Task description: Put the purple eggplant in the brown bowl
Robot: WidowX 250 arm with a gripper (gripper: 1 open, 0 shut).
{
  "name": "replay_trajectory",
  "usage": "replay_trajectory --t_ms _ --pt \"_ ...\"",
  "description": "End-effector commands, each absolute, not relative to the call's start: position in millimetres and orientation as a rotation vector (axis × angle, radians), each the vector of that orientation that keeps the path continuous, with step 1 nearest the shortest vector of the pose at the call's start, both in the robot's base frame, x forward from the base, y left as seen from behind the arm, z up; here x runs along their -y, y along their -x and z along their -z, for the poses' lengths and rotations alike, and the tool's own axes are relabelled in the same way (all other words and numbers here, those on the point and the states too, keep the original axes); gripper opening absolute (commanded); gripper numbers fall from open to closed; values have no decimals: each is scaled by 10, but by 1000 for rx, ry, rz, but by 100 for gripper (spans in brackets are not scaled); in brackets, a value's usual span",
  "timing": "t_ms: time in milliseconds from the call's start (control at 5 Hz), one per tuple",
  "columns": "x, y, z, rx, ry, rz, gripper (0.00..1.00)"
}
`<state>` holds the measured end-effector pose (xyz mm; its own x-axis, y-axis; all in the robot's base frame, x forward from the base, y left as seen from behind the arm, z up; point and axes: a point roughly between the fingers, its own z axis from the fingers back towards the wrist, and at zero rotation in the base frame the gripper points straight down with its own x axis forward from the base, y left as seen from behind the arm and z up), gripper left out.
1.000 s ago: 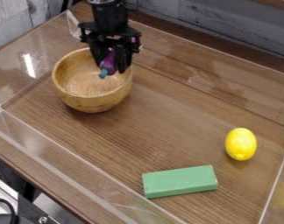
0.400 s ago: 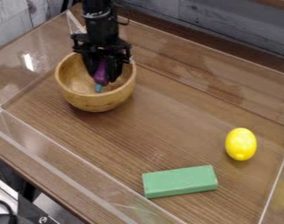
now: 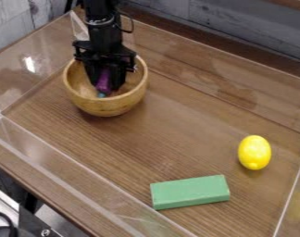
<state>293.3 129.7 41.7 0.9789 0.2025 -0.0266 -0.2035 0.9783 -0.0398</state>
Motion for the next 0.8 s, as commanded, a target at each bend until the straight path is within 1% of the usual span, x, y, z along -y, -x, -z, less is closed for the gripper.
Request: replay_trajectory --t_ms 0,600 --pt "-1385 -2988 -571 24 20 -219 0" --pt "-1394 -2922 -561 0 21 -240 0"
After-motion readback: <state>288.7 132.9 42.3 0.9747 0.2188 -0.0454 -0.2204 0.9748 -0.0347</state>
